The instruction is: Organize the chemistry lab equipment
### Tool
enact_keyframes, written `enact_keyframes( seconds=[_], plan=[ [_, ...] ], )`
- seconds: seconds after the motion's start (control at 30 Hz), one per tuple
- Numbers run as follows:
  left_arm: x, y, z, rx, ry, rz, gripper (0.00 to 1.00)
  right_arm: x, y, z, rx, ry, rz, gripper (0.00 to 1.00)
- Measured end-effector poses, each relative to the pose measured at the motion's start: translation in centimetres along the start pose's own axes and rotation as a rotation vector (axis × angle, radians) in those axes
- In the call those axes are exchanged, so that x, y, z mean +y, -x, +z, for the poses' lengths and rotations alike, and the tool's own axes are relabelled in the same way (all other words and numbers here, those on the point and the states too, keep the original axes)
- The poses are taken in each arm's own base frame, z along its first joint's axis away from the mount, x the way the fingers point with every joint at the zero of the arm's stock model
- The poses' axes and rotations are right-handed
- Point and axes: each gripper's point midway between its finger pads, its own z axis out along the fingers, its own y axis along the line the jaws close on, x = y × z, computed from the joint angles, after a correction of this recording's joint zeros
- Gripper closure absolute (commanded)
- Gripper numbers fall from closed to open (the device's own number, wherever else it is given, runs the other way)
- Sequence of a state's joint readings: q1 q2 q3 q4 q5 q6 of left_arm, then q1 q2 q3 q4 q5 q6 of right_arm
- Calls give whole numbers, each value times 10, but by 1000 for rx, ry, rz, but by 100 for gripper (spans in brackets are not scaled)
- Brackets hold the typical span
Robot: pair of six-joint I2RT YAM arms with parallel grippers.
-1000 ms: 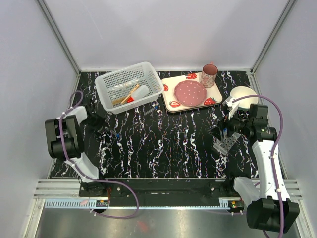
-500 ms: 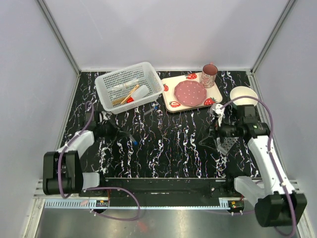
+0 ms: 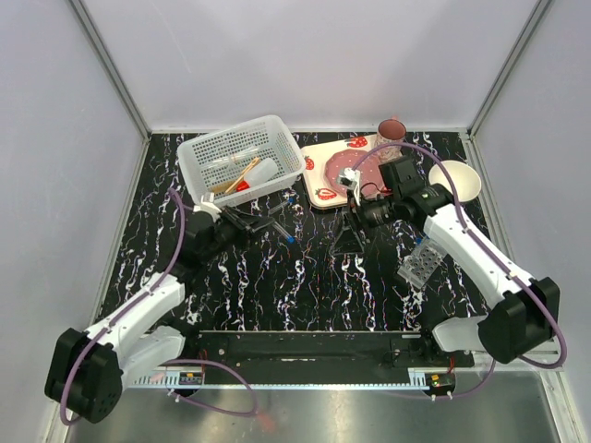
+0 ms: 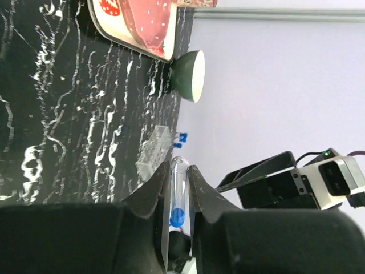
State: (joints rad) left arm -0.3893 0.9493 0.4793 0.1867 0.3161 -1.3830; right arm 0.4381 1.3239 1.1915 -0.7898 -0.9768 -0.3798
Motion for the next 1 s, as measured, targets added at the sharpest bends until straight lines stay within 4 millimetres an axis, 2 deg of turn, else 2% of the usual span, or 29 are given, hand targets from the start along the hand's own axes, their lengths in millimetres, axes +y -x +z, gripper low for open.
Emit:
enact_keyframes(
  seconds=[0.17,0.33,0.5,0.7,0.8,0.83,0.93,1.0],
  plan=[
    [-8,-12,13,-65,-5,-115,88,-13,18,11,-41,-38,98,16],
    [2,-19,28,-126,45,-220,88,-20,28,26,-59,-75,153,16],
    [7,-25,39,-155,65,-281,88,-36,33,34,-74,-148,192,16],
    [-4,-31,50,-161,36,-323,87,-54,28,46,-56,-213,236,22],
    [-11,-32,51,-162,16,-336,87,-63,20,53,-32,-241,264,32],
    [-13,-32,51,-162,10,-338,87,-65,18,54,-27,-245,271,40],
    [-18,-31,52,-166,-2,-347,87,-69,16,55,-23,-262,284,53],
    [-19,-31,53,-167,-4,-350,87,-69,18,54,-26,-265,285,56]
  ],
)
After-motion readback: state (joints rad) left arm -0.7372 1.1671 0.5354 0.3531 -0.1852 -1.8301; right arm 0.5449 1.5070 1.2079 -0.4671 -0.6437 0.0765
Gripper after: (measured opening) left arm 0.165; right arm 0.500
